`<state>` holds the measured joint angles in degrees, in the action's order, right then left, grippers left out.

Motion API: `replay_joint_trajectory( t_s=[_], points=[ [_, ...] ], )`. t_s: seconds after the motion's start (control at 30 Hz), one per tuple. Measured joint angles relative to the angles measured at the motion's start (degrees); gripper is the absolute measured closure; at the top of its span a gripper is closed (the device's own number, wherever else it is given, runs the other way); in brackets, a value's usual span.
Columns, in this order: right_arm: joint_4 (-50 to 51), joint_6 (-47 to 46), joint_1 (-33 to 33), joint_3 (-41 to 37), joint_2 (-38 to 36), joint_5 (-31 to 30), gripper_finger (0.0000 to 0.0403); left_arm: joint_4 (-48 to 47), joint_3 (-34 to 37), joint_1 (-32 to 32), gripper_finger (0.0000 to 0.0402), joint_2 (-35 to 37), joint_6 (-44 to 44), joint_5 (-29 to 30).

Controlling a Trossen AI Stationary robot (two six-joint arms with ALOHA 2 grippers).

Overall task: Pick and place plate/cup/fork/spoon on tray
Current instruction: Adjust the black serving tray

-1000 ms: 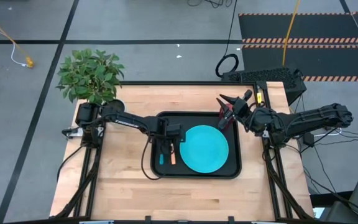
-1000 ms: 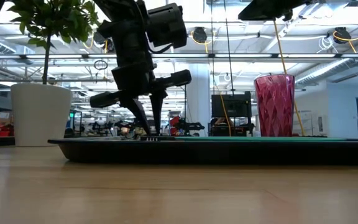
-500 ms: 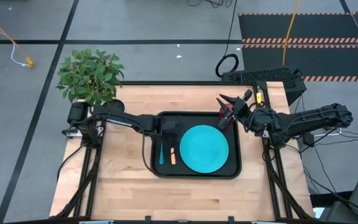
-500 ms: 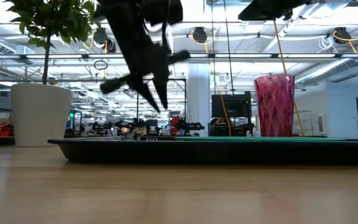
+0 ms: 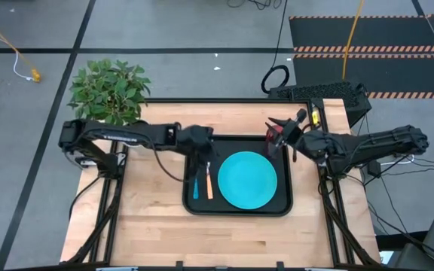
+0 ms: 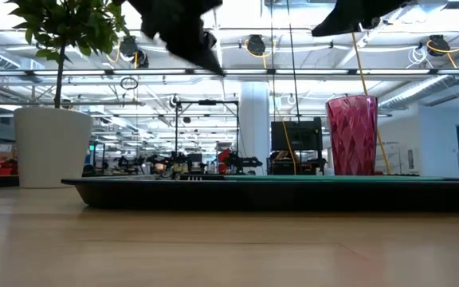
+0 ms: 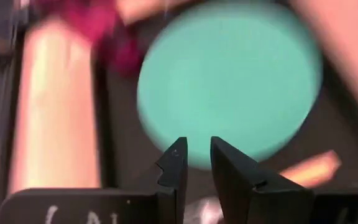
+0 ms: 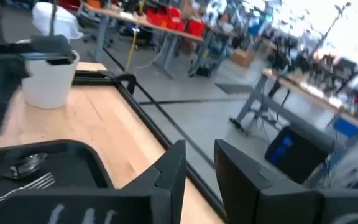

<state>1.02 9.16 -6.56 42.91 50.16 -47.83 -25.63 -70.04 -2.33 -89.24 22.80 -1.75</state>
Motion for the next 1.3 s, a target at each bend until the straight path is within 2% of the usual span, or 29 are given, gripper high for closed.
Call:
replay_joint_trajectory(
  t_s=[0.03,0.1,0.2,0.33,0.6,0.77,0.9,1.1,1.3],
  points=[
    [1.88,-1.8,-0.08,0.91,0.04,0.3,0.0325,3.01,0.86,-0.66,0.0328,0.93,-1.14,-3.04],
    [6.75,-5.5,-0.4,2.96,0.36,3.0,0.0325,6.93,2.78,-1.3,0.0328,3.0,-2.13,-5.28],
    [18.96,-13.02,-0.69,6.62,0.89,9.2,0.0325,13.71,4.87,-1.49,0.0328,4.87,-2.46,-5.23],
    [35.88,-24.23,-0.65,11.73,1.75,17.06,0.0325,19.85,6.73,-1.47,0.0328,5.71,-7.16,-4.42],
    [55.13,-40.62,-0.24,15.53,2.58,27.71,0.0325,21.34,9.65,-4.02,0.0328,4.72,-13.78,-4.22],
    [66.63,-55.29,-0.25,14.53,4.24,28.99,0.0325,29.42,15.34,-4.13,0.0328,7.62,-11.1,-4.18],
    [68.17,-65.23,-0.19,10.09,4.38,32.51,0.0325,35.71,19.8,-4.97,0.0328,9.18,-9.46,-4.14],
    [65.87,-73.05,-0.19,1.93,4.43,39.03,0.0325,42.88,22.35,-8.45,0.0328,9.35,-6.59,-4.18],
    [60.79,-79.9,-0.1,-5.02,4.41,38.99,0.0325,46.4,22.27,-11.91,0.0328,9.46,-5.95,-4.27]
  ],
)
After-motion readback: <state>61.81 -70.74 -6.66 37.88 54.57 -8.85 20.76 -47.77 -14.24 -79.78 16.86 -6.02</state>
